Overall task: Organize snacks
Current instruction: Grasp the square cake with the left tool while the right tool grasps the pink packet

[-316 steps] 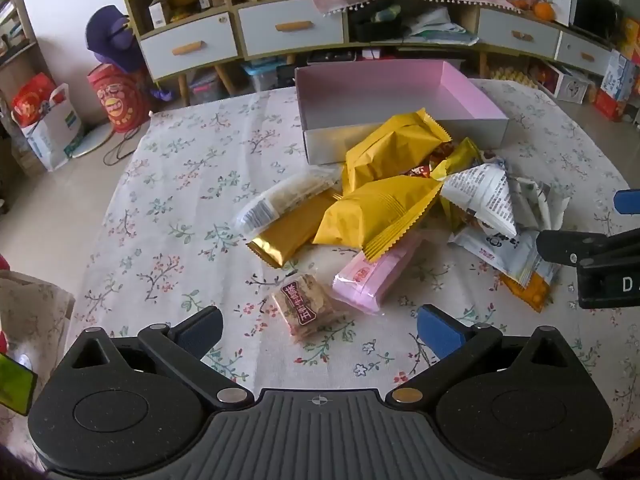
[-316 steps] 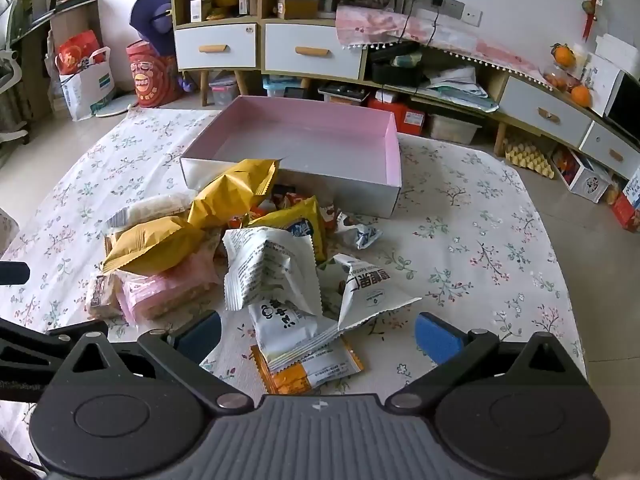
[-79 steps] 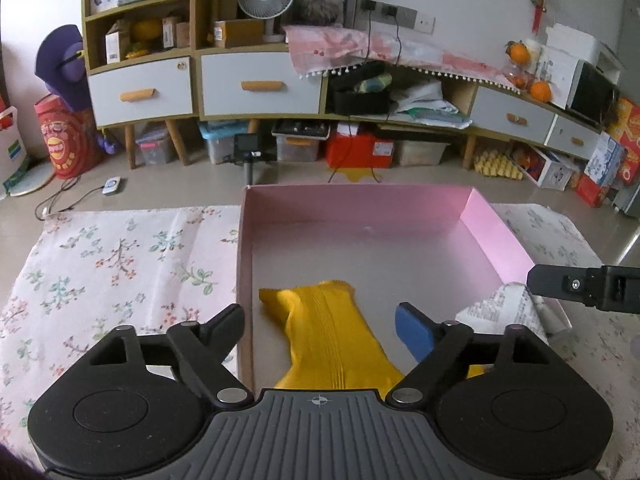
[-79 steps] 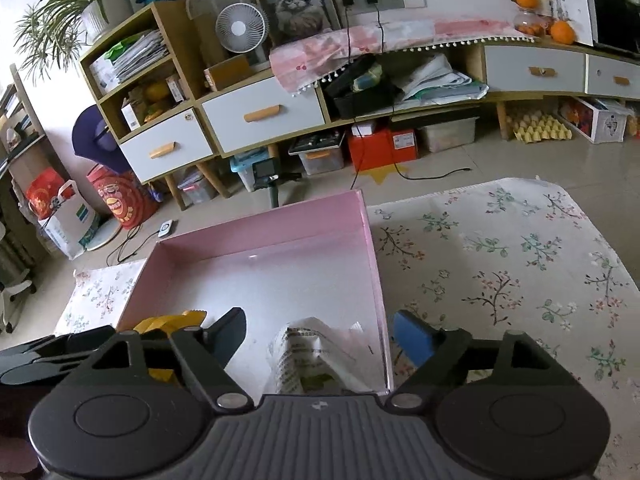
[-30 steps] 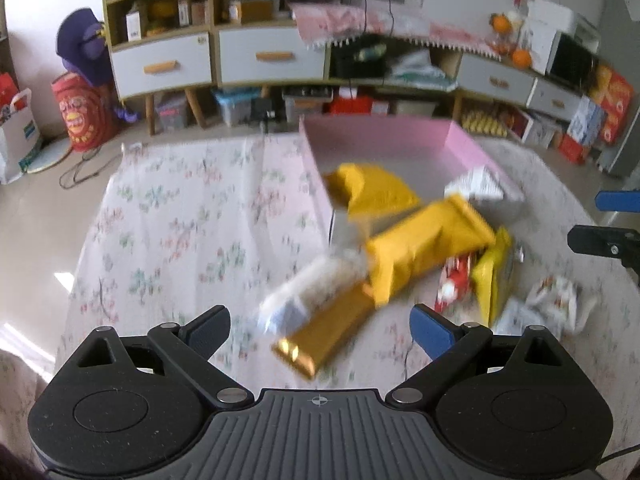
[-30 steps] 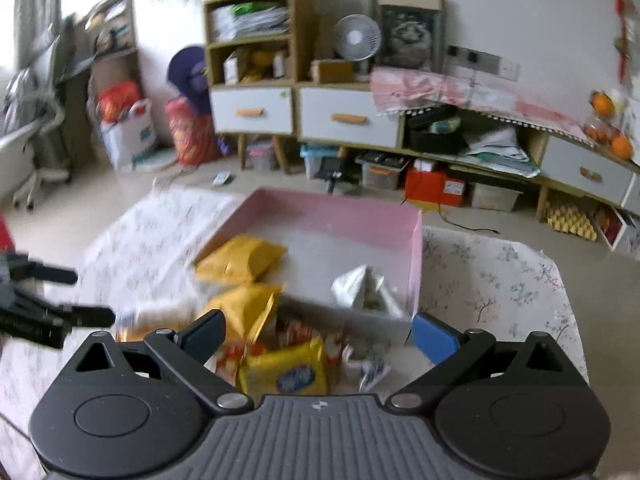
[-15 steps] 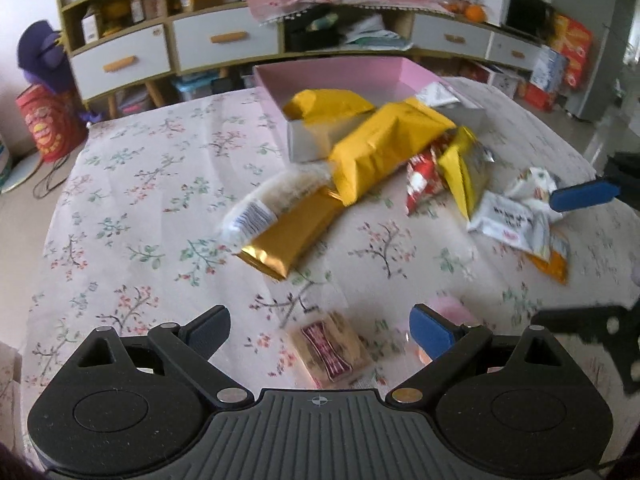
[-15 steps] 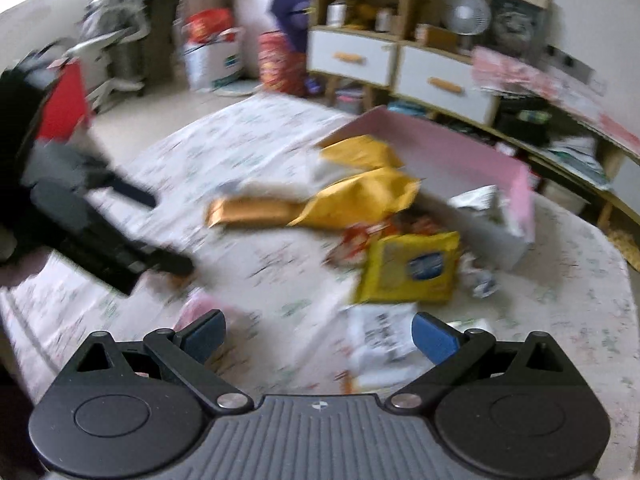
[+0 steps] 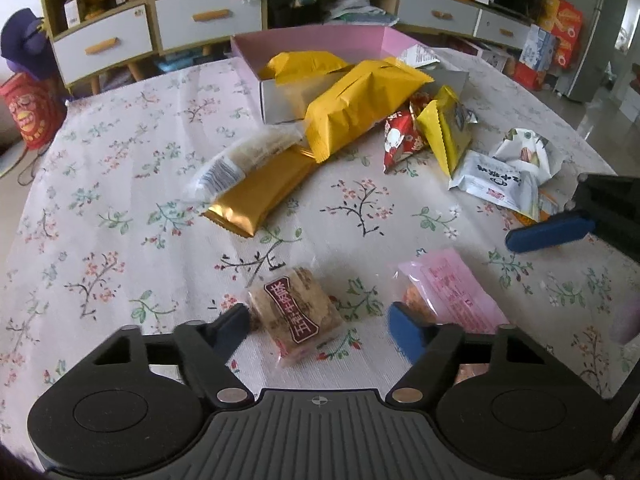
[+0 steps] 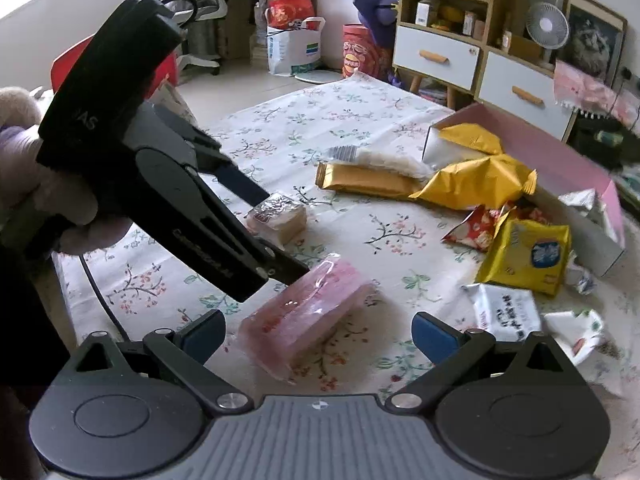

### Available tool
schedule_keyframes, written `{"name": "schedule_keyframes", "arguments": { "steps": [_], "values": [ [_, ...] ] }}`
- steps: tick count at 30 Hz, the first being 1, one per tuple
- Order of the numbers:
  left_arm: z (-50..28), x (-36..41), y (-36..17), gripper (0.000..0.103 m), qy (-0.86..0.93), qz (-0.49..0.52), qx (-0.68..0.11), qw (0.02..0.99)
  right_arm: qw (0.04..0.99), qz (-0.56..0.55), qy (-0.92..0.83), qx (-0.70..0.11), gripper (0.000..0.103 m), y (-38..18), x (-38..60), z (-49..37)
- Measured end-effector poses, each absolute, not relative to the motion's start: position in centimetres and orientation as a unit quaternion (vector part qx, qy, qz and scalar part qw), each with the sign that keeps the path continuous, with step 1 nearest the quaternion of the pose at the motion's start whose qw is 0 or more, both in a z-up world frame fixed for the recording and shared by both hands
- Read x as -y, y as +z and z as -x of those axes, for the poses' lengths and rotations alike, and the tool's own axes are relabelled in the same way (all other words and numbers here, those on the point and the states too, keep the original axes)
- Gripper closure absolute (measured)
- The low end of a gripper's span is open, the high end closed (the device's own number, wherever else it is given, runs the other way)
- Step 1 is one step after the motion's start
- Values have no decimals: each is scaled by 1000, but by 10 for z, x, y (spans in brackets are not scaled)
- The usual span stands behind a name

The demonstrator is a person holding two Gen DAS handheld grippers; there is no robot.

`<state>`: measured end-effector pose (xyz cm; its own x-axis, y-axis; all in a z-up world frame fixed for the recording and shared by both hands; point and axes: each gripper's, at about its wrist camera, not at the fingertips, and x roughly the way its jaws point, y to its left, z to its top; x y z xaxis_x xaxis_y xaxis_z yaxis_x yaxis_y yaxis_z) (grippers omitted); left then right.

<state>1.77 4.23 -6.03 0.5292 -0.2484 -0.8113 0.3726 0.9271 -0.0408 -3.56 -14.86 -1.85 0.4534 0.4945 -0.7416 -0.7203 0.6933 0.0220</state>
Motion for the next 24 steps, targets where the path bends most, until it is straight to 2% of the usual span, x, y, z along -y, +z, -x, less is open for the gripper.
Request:
{"name": "schedule_keyframes", "arguments": {
  "steps": [3,5,6,8,10,11,12,13,19,24],
  "values": [
    [-20,-44,-57,58,-173,-57,-453,873,839,124,360,-389,26,-23,147,33],
    [-22,-45,-56,66,-163,-54,-455,874,837,112,361,-395,29,-25,147,31],
    [-22,-45,-56,70,-159,-53,-455,875,836,107,361,-398,33,-27,146,30],
    [-23,-46,-55,71,-152,-50,-455,876,835,99,357,-406,39,-30,143,28],
    [-25,-47,-55,71,-148,-45,-457,876,833,95,358,-411,60,-32,141,26],
    [-26,-46,-54,71,-144,-44,-458,876,832,99,361,-410,67,-31,141,26],
    [-27,-46,-54,71,-141,-42,-459,876,833,108,360,-407,82,-30,139,25],
    [-28,-45,-53,71,-139,-40,-460,876,835,123,353,-403,90,-29,138,25],
    [-29,-46,-50,71,-142,-33,-460,876,847,132,303,-417,95,-27,145,2],
    [-30,-50,-52,71,-138,-31,-465,874,852,132,284,-420,95,-30,149,-10]
  ]
}}
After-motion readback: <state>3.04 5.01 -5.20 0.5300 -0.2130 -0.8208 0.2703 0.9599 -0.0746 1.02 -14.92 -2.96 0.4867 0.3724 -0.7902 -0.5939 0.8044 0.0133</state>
